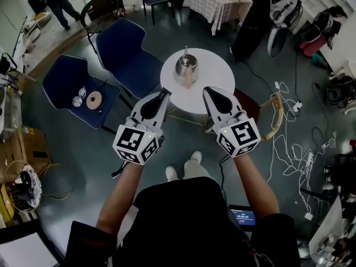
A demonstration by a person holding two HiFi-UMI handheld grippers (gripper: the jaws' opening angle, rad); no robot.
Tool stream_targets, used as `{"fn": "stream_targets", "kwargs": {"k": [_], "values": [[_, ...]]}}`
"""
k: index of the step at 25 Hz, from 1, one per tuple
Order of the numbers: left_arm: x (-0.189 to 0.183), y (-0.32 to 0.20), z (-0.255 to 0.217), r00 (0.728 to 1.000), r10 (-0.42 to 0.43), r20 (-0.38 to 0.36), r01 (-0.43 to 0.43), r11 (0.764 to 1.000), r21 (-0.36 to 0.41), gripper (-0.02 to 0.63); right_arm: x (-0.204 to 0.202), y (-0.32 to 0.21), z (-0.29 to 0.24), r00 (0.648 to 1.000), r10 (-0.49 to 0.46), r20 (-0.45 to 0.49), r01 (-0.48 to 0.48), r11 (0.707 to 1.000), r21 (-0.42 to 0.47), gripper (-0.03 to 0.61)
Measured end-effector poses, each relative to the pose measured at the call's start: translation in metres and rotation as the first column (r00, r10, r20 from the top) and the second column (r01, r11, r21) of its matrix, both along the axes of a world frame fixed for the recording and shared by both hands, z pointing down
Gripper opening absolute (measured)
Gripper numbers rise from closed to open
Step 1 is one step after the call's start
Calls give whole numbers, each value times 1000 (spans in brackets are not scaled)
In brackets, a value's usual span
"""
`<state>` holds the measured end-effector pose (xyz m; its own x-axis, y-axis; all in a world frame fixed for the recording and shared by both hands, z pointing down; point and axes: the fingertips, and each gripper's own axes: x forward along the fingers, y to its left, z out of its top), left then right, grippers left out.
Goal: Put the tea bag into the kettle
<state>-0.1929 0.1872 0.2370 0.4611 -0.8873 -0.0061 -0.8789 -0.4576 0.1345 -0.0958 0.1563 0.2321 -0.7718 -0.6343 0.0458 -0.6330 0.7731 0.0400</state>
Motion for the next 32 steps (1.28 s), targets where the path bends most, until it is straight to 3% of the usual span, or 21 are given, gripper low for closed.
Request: {"fn": "stream_targets", "kwargs": {"k": [15,32], "values": [[17,-55,9,1000,8,7,-8,1000,-7,15,17,-54,13,999,9,35,-8,1000,-24,17],[42,-165,27,999,-37,27,38,998,-40,15,44,-167,28,999,-28,45,30,998,-50,17]]}}
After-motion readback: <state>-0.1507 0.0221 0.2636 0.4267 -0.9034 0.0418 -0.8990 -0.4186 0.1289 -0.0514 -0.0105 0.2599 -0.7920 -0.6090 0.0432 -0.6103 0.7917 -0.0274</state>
